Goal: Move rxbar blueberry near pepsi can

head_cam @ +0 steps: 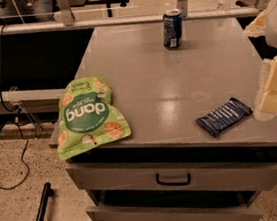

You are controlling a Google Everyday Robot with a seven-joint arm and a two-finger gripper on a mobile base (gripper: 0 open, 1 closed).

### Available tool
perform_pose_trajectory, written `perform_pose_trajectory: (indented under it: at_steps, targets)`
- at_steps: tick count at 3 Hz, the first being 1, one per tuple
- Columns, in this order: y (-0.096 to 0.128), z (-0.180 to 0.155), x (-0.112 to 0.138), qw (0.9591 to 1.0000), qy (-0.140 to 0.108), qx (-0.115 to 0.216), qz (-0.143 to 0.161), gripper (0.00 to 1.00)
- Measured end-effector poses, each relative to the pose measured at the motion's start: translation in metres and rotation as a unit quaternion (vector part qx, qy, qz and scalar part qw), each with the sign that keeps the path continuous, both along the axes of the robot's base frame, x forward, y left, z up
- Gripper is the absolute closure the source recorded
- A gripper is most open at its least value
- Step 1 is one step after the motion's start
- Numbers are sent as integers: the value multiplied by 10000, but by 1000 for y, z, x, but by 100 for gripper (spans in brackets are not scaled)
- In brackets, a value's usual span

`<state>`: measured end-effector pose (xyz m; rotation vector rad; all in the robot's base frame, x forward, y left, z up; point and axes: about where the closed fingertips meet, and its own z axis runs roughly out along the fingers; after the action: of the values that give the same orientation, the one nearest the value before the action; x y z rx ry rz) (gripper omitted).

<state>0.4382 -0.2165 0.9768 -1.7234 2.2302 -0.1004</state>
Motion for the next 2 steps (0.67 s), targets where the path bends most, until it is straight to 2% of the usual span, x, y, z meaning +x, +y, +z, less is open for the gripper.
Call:
perform_pose_trajectory:
  at_steps: [1, 2]
  targets:
    - [0, 0, 0, 10000, 0, 0, 0, 0]
    - [-4, -9, 10, 9999, 62, 100, 25, 0]
